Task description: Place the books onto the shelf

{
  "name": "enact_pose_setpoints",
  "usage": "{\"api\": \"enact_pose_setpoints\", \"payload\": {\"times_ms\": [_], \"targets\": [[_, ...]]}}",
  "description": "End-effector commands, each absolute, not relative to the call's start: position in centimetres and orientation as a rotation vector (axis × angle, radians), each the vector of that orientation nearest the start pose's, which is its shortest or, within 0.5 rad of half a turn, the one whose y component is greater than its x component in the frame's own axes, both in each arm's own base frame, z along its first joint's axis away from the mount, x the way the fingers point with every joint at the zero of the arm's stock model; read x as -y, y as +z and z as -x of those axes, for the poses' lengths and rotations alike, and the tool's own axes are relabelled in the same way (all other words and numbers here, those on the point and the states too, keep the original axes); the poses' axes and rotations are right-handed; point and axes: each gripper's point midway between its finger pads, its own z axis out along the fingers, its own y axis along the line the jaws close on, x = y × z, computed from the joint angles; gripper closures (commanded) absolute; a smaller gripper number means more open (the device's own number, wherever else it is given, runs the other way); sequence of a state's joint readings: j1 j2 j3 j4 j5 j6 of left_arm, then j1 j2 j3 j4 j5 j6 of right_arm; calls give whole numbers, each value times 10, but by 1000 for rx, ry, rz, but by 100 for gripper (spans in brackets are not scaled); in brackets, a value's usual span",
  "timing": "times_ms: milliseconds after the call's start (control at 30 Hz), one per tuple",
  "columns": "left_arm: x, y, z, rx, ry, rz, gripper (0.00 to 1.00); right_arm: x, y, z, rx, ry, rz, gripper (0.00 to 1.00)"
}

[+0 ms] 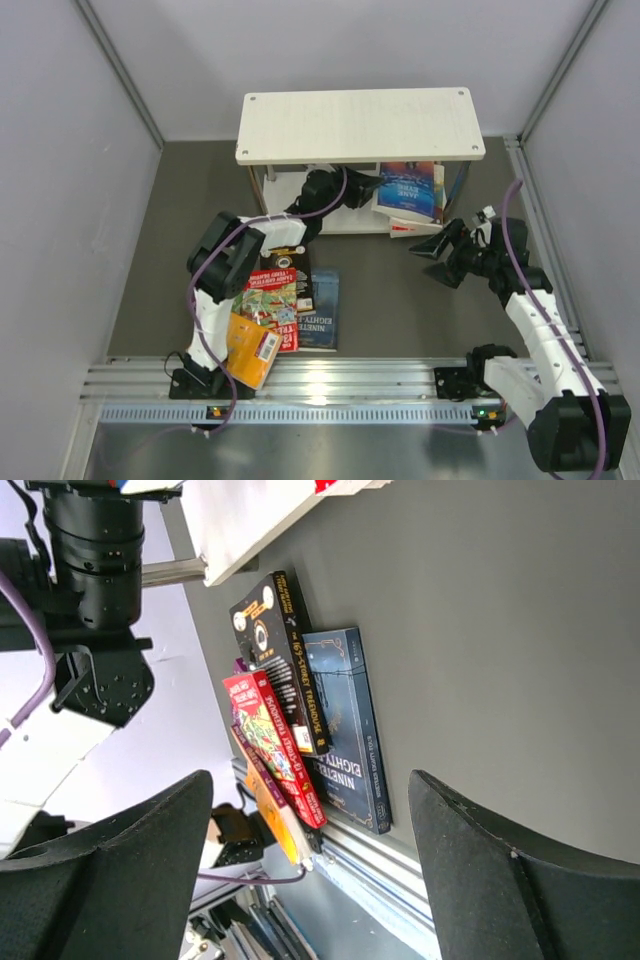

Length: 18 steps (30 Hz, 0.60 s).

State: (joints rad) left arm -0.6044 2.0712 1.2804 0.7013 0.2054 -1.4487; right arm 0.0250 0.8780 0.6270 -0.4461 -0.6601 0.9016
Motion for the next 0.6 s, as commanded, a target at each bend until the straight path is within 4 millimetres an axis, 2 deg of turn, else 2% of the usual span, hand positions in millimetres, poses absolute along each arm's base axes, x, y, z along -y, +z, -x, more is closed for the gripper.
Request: {"api": "enact_pose_setpoints", "payload": {"times_ms": [0,300,567], "targets": [[418,254,-446,-1711,-1770,478,100,-141,178,-230,-2274,1233,-622,22],[435,240,-432,-1762,-1824,424,100,-140,173,-231,-2283,1222,-629,21],[462,229,-408,-1868,-1816,361,100,-141,172,-230,-2281,1226,-630,21]]}}
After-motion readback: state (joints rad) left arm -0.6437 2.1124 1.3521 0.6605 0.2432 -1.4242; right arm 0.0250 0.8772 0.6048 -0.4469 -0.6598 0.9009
